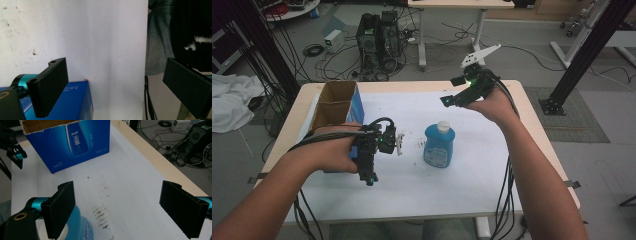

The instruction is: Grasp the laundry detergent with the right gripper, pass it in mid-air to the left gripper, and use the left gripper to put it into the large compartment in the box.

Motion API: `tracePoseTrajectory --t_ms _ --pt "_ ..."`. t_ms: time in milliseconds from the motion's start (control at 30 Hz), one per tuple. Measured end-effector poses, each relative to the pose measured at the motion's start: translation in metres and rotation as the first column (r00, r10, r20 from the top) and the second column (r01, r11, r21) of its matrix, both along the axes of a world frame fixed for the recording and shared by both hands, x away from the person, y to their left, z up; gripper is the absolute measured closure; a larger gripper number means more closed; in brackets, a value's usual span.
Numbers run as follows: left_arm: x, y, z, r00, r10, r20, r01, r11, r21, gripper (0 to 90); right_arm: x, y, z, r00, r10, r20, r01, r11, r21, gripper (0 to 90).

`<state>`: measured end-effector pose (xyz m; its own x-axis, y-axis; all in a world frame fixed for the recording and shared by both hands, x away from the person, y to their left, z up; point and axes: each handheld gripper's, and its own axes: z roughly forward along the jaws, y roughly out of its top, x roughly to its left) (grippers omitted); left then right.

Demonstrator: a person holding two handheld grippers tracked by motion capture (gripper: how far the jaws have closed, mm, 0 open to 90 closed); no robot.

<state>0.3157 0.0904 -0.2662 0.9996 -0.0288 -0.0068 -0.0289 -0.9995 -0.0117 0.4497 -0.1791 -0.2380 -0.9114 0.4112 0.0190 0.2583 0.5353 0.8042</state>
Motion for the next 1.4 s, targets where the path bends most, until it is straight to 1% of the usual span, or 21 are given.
tracePoseTrajectory --t_ms 67,167,200,300,333,433,533,567,600,633,733,833,967,1067,1100,1133,1167,1200,1267,1367,1400 --pt "0.0 0.001 0.0 1.0 -0.001 0.001 0.001 1.0 -0.004 6.1 -0.001 -0.002 -0.003 0.9998 -0.017 0.012 0.017 0.9998 0.013 12.3" --pt "0.0 0.001 -0.001 1.0 0.005 -0.005 -0.005 1.0 -0.008 6.1 -0.002 -0.005 -0.005 0.9998 -0.018 0.006 0.018 0.9995 0.024 12.3" --pt "0.0 0.001 -0.001 1.0 0.001 0.001 -0.001 1.0 -0.009 6.1 -0.003 -0.008 -0.008 0.9997 -0.024 0.006 0.024 0.999 0.036 12.3" --pt "0.0 0.001 -0.002 0.9999 -0.015 0.007 0.015 0.9998 -0.01 6.1 -0.005 -0.012 -0.01 0.9995 -0.03 0.01 0.029 0.9987 0.041 12.2" --pt "0.0 0.002 -0.003 1.0 -0.007 0.003 0.007 0.9999 -0.01 6.1 -0.007 -0.016 -0.013 0.9994 -0.034 0.008 0.033 0.9983 0.048 12.3" --pt "0.0 0.002 -0.002 0.9996 -0.016 0.022 0.016 0.9999 0.0 6.1 -0.009 -0.02 -0.016 0.999 -0.045 0.009 0.044 0.9981 0.043 12.2" --pt "0.0 0.001 -0.004 1.0 -0.002 0.003 0.002 1.0 -0.006 6.1 -0.015 -0.032 -0.024 0.9987 -0.05 0.001 0.05 0.9977 0.047 12.3" --pt "0.0 0.001 -0.004 1.0 -0.002 0.003 0.002 1.0 -0.007 6.1 -0.015 -0.032 -0.024 0.9987 -0.05 0.001 0.05 0.9977 0.047 12.3" --pt "0.001 0.0 -0.004 0.9999 -0.015 0.007 0.015 0.9999 -0.008 6.1 -0.02 -0.039 -0.028 0.9985 -0.055 -0.003 0.055 0.9977 0.04 12.3" --pt "0.0 0.0 -0.005 1.0 -0.005 0.001 0.005 0.9999 -0.009 6.1 -0.021 -0.041 -0.029 0.9985 -0.054 0.001 0.054 0.9977 0.039 12.3" --pt "0.001 -0.001 -0.005 0.9999 -0.011 0.007 0.011 0.9999 -0.008 6.1 -0.025 -0.046 -0.033 0.9984 -0.056 -0.006 0.056 0.9977 0.038 12.2" --pt "0.001 -0.001 -0.005 0.9999 -0.01 0.0 0.01 0.9999 -0.009 6.1 -0.033 -0.056 -0.039 0.9976 -0.068 -0.013 0.068 0.997 0.036 12.3" --pt "0.002 -0.001 -0.005 1.0 -0.004 -0.004 0.004 1.0 -0.006 6.1 -0.039 -0.061 -0.043 0.9972 -0.072 -0.017 0.073 0.9967 0.036 12.3" --pt "0.002 -0.002 -0.005 0.9999 -0.016 0.001 0.016 0.9999 -0.005 6.1 -0.047 -0.065 -0.054 0.998 -0.059 -0.025 0.059 0.9982 0.013 12.3" --pt "0.002 -0.002 -0.004 0.9998 -0.022 0.003 0.022 0.9998 -0.005 6.1 -0.052 -0.067 -0.062 0.9981 -0.055 -0.028 0.054 0.9985 -0.005 12.3" --pt "0.003 -0.002 -0.004 0.9997 -0.021 0.007 0.022 0.9998 -0.003 6.1 -0.052 -0.067 -0.062 0.9981 -0.055 -0.028 0.054 0.9985 -0.005 12.3" --pt "0.002 -0.002 -0.004 0.9999 -0.004 -0.01 0.004 1.0 0.001 6.1 -0.054 -0.067 -0.066 0.9983 -0.05 -0.031 0.049 0.9987 -0.013 12.3" --pt "0.002 -0.002 -0.004 0.9999 0.001 -0.014 -0.001 1.0 0.004 6.1 -0.06 -0.069 -0.074 0.9981 -0.048 -0.038 0.047 0.9985 -0.03 12.3" --pt "0.003 -0.002 -0.002 0.9999 -0.013 0.006 0.012 0.9999 0.003 6.1 -0.063 -0.069 -0.078 0.9981 -0.046 -0.04 0.045 0.9986 -0.028 12.3" --pt "0.003 -0.002 0.0 1.0 -0.003 0.002 0.003 1.0 0.007 6.1 -0.069 -0.07 -0.089 0.998 -0.044 -0.046 0.042 0.9984 -0.039 12.3" --pt "0.003 -0.002 0.0 0.9999 -0.011 0.002 0.011 0.9999 0.008 6.1 -0.072 -0.07 -0.095 0.9981 -0.039 -0.047 0.037 0.9984 -0.044 12.3"
